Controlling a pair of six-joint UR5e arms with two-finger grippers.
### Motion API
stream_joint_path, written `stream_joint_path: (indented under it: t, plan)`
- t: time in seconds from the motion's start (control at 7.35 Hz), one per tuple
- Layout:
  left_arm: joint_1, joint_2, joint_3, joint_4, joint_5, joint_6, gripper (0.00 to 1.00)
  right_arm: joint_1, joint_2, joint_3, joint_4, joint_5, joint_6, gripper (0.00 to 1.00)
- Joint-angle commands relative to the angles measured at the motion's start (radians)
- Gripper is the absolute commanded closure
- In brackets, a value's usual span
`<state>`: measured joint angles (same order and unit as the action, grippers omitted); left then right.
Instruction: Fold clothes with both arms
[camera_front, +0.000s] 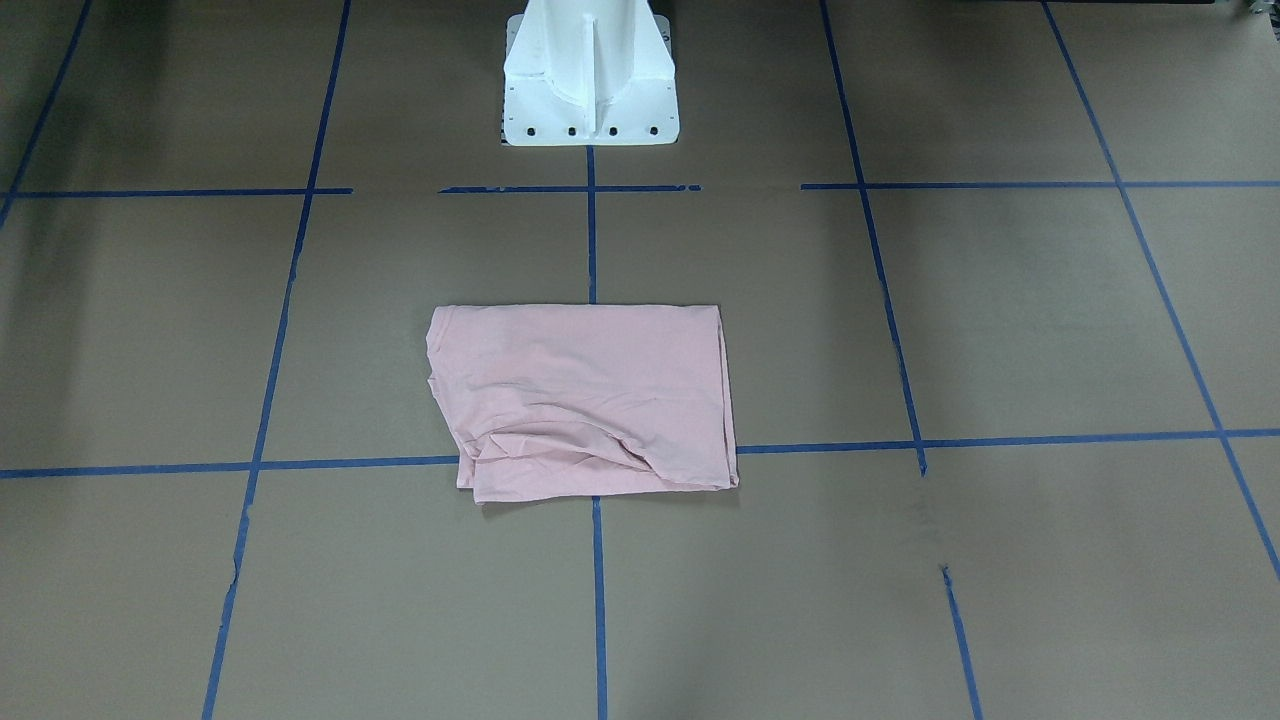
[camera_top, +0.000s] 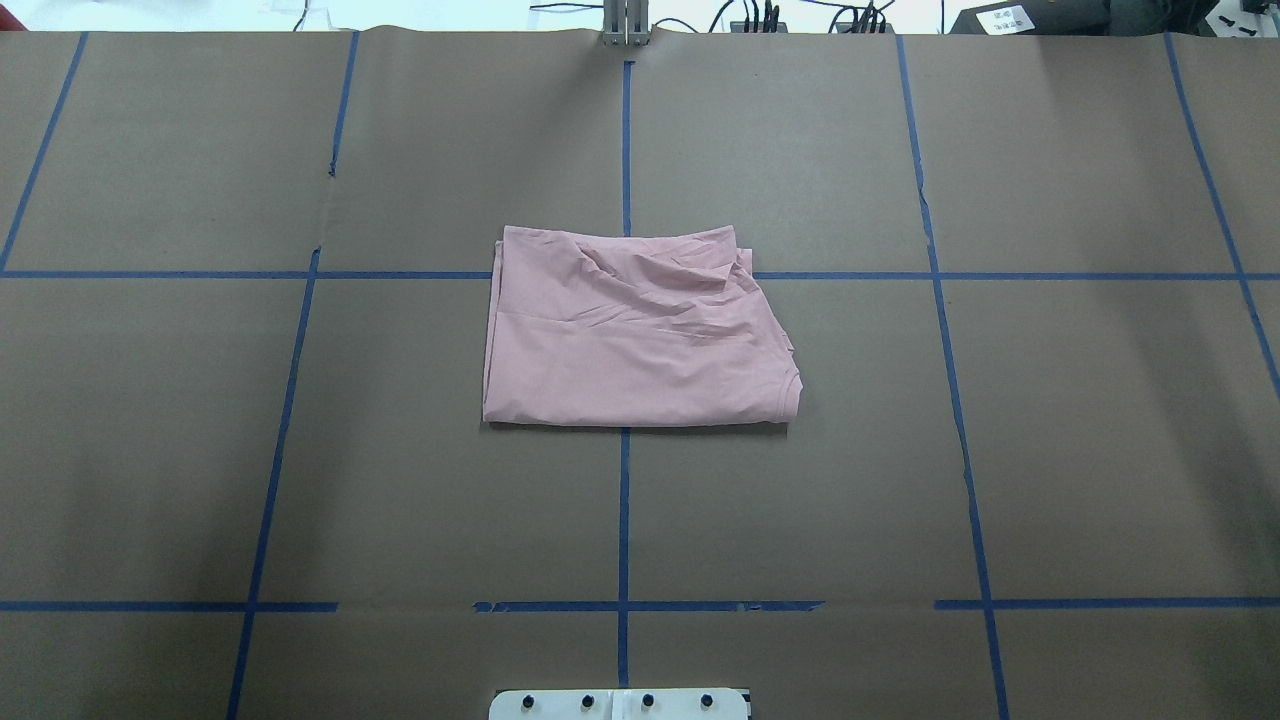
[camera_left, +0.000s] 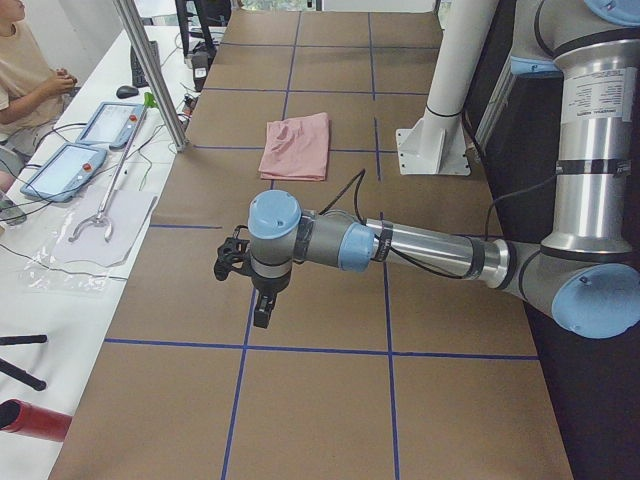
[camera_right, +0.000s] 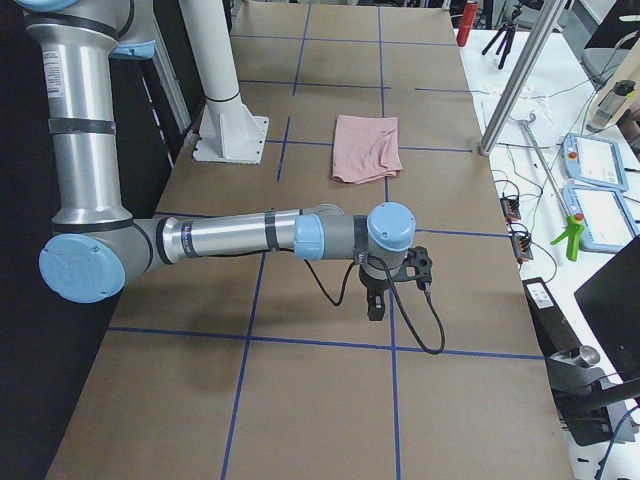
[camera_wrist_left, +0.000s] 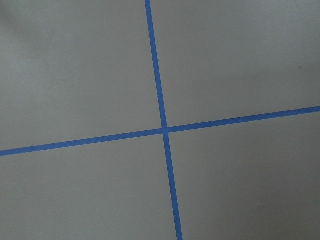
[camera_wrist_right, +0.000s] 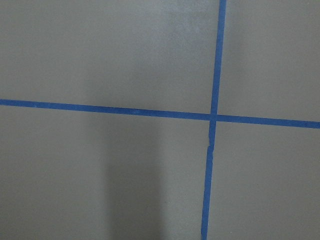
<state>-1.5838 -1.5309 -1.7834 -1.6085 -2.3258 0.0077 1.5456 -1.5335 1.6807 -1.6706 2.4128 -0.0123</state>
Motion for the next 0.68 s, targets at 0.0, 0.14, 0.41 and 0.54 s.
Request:
stream_joint_path:
  t: [0.0,0.14,0.41,0.54]
  plan:
    - [0.001,0.000,0.001,-0.005,-0.001,0.000,0.00,-0.001,0.001,-0.003,0.000,-0.015,0.002,0.00]
    - [-0.001,0.000,-0.002,-0.004,-0.001,0.000,0.00,-0.001,-0.005,-0.003,0.002,-0.014,0.002,0.00]
    - [0.001,0.000,-0.004,-0.007,-0.003,0.002,0.00,-0.001,-0.010,-0.006,0.000,-0.014,0.000,0.00]
    - [-0.001,0.003,0.007,-0.007,-0.003,0.003,0.00,-0.001,-0.028,-0.009,0.002,-0.015,-0.003,0.00]
